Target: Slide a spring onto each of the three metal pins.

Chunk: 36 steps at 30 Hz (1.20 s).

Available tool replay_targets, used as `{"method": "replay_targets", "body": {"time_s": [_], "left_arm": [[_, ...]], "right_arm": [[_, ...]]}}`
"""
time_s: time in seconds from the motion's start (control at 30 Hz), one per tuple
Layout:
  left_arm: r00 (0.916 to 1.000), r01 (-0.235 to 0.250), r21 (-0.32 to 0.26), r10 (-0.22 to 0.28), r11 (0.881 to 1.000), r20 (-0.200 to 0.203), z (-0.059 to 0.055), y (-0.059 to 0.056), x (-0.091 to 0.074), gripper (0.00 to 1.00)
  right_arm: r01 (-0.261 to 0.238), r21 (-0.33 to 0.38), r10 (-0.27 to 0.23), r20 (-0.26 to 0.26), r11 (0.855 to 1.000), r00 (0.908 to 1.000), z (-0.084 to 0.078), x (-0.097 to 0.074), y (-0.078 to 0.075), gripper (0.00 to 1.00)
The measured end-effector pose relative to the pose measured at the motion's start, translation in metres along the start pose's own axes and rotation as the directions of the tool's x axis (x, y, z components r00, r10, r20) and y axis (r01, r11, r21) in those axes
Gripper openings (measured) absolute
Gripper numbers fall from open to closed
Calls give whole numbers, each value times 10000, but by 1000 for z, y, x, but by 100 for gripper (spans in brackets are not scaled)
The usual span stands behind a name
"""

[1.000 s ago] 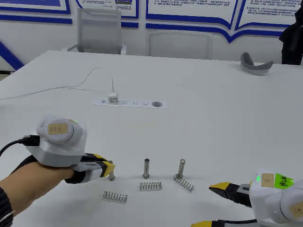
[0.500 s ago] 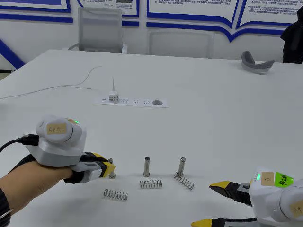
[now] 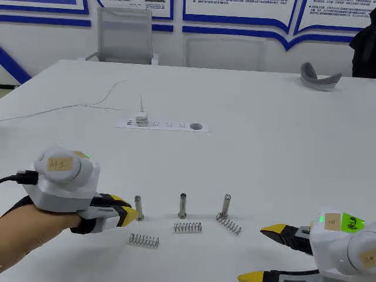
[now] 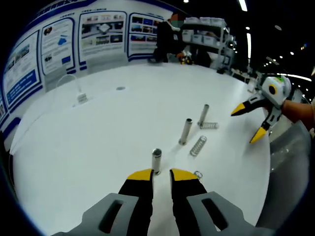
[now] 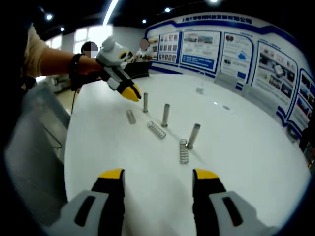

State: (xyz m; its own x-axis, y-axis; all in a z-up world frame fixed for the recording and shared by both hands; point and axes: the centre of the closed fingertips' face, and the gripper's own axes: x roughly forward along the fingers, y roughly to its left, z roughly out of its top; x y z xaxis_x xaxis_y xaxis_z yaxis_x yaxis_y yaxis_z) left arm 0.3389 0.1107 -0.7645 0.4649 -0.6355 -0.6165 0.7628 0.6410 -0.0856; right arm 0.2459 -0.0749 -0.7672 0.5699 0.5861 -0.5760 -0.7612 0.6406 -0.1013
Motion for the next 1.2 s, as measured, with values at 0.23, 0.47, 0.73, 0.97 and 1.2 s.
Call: {"method": "replay_targets", "body": {"time_s": [0.23,0.47,0.73,0.97,1.2], "left_arm": [[9982,607,151,-606,9980,-19,-8,-8,-5,14],[9874,1582,1165,-1566,9805,-229,-14,-28,-5,15],[9743,2251,1519,-2220,9624,-375,-15,-33,-2,16],[9648,2599,2022,-2454,9442,-942,-23,-36,7,16],[9576,2810,2212,-2574,9339,-1297,-28,-37,14,15]], "right_arm": [[-10,-7,10,-25,10000,10000,0,0,1,57],[-9,-8,9,-51,10000,10000,0,0,1,57],[44,41,-44,-93,10000,9999,-2,-1,0,57],[56,43,-56,-94,10000,9999,-2,-1,0,57],[99,81,-98,-117,9999,9999,-3,-3,-1,57]]}}
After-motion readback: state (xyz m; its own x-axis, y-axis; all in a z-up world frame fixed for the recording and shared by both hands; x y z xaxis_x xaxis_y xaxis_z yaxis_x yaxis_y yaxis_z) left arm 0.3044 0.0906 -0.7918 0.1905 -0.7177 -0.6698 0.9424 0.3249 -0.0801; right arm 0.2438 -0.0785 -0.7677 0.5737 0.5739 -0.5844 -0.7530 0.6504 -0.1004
